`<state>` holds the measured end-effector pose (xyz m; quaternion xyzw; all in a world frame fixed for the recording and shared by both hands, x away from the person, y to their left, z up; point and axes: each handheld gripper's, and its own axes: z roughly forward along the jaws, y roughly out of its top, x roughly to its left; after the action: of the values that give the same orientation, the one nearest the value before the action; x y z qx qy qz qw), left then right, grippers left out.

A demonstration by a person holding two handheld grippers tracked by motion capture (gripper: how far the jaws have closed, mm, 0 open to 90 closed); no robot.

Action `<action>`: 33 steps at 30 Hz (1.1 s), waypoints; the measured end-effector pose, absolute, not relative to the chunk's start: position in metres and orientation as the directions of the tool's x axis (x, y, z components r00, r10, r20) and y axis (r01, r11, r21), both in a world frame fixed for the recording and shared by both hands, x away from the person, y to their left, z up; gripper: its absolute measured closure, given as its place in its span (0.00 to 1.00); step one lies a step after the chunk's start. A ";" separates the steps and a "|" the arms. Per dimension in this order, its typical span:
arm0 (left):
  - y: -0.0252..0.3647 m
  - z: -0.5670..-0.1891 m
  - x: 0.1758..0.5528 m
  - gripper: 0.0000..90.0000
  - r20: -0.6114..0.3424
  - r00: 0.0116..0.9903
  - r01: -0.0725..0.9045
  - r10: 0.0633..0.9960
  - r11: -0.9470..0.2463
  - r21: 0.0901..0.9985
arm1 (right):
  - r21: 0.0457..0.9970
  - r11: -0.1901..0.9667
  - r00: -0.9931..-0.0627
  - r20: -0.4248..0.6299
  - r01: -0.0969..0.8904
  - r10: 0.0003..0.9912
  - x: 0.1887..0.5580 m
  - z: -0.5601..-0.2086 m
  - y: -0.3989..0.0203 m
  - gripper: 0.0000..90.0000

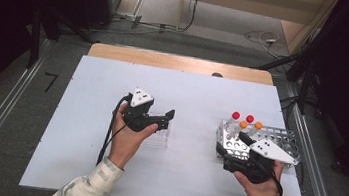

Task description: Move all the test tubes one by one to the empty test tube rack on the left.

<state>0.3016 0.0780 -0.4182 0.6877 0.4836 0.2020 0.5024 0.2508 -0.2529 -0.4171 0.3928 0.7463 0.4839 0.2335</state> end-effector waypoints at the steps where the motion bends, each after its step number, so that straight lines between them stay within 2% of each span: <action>1: 0.078 -0.418 0.302 0.20 -0.208 0.451 0.462 0.868 -0.027 0.886 | 0.907 0.218 -0.577 0.032 0.360 0.816 0.252 -0.418 -0.255 0.16; 7: 0.078 -0.419 0.302 0.20 -0.204 0.448 0.464 0.871 -0.032 0.885 | 0.901 0.212 -0.546 0.033 0.379 0.837 0.258 -0.428 -0.260 0.19; 14: 0.077 -0.420 0.302 0.20 -0.200 0.452 0.461 0.869 -0.036 0.886 | 0.887 0.213 -0.523 0.038 0.410 0.852 0.270 -0.444 -0.265 0.36; 15: 0.077 -0.420 0.302 0.20 -0.200 0.452 0.461 0.869 -0.036 0.886 | 0.887 0.213 -0.523 0.038 0.410 0.852 0.270 -0.444 -0.265 0.36; 22: 0.076 -0.420 0.301 0.20 -0.202 0.455 0.459 0.867 -0.034 0.888 | 0.884 0.209 -0.507 0.035 0.417 0.861 0.279 -0.450 -0.267 0.56; 33: 0.074 -0.421 0.301 0.20 -0.200 0.460 0.465 0.865 -0.043 0.884 | 0.881 0.215 -0.492 0.023 0.422 0.870 0.285 -0.457 -0.267 0.68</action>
<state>0.3011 0.0743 -0.4208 0.6937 0.4792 0.2005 0.4990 0.2847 -0.2668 -0.4570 0.4376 0.7384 0.4482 0.2498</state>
